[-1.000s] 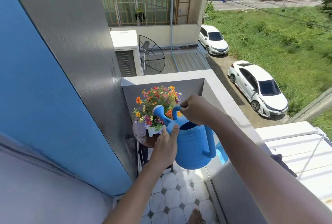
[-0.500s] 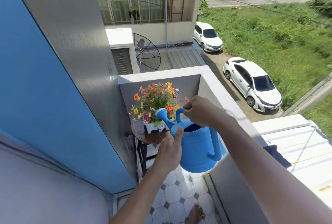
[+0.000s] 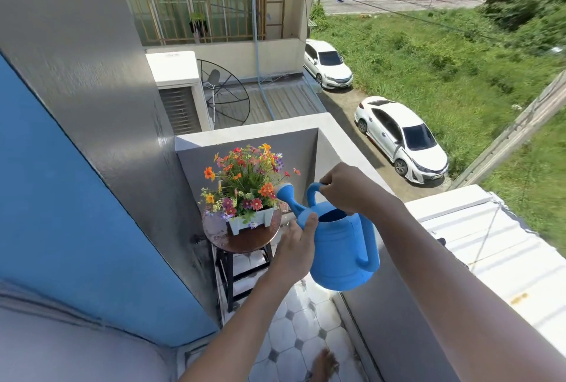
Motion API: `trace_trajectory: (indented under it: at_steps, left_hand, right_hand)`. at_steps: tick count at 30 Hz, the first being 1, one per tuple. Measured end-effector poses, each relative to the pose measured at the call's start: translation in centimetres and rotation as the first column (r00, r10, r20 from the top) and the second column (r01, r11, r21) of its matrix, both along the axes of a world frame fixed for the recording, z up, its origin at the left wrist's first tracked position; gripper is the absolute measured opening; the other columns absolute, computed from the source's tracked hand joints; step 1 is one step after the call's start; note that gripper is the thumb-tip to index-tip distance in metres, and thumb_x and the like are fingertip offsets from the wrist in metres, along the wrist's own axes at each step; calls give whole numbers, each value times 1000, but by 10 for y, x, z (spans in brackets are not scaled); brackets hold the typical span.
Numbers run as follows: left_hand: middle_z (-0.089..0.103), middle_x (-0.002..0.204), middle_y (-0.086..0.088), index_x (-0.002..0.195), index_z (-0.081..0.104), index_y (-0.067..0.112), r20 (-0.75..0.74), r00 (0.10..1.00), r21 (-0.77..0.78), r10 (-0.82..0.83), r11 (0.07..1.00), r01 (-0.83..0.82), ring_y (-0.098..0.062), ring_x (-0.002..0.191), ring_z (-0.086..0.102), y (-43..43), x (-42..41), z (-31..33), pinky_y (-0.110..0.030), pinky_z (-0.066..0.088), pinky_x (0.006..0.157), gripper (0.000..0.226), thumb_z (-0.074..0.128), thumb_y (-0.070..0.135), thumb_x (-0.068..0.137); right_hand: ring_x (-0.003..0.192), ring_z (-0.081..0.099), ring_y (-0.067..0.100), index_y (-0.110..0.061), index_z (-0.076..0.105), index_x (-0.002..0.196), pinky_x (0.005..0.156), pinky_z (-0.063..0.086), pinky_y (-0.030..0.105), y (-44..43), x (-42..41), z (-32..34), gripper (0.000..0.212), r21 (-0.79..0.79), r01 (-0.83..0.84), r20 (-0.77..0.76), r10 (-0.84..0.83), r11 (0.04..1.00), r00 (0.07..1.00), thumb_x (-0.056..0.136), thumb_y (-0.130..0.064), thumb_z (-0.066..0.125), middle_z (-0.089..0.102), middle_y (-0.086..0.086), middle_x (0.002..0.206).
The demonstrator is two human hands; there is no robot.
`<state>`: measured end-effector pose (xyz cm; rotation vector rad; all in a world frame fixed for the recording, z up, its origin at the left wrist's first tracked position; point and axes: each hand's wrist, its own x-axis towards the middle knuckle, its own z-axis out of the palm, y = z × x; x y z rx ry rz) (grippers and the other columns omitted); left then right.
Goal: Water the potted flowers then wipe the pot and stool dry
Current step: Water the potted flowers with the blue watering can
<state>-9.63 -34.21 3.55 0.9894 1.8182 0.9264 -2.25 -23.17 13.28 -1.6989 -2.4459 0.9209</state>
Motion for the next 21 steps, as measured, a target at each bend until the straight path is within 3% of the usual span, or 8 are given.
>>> trace_trajectory:
  at_steps: [2,6,9,14,19,21]
  left_hand:
    - [41,146,-12,149,28,16,-24,1000,8,-8,1000,8,-27,131,43,2,-3,-2,-41,36,102,74,18,65,95]
    - [47,143,-10,145,34,19,26,998,-1,56,998,-56,-26,134,41,5,-9,0,-49,36,107,93,14,83,81]
    - [53,132,-8,133,45,22,26,997,11,68,998,-69,-25,126,48,6,-17,1,-52,40,104,92,13,88,77]
    - [55,109,-7,124,45,16,16,998,20,67,998,-68,-22,98,55,4,-37,12,-41,45,82,75,18,76,88]
    - [57,107,-7,119,43,21,0,993,21,118,993,-118,-22,99,56,0,-55,12,-49,47,90,70,17,78,86]
    - [57,111,-6,126,42,20,3,990,16,139,990,-139,-23,103,56,-1,-62,12,-49,46,92,76,17,79,84]
  right_hand:
    - [51,44,23,7,69,106,54,40,33,1,-2,-1,31,1,4,-14,-4,1000,1000,96,-12,48,61,17,74]
    - [59,50,24,8,68,112,56,42,33,7,-13,-3,32,7,9,-32,-9,1000,999,95,-13,50,72,29,100]
    - [60,54,24,5,72,107,56,45,33,10,-21,0,29,26,-17,-22,17,1000,1000,97,-12,51,73,25,94]
    - [58,49,23,7,72,103,53,41,34,10,-39,4,28,40,-38,-45,40,998,998,95,-10,51,72,26,89]
    - [41,46,20,-1,63,74,37,35,18,7,-60,9,28,43,-81,-38,83,996,996,97,-11,49,51,8,57]
    - [41,49,20,-2,64,77,37,36,18,6,-67,9,27,44,-99,-42,101,994,994,98,-12,50,51,8,57]
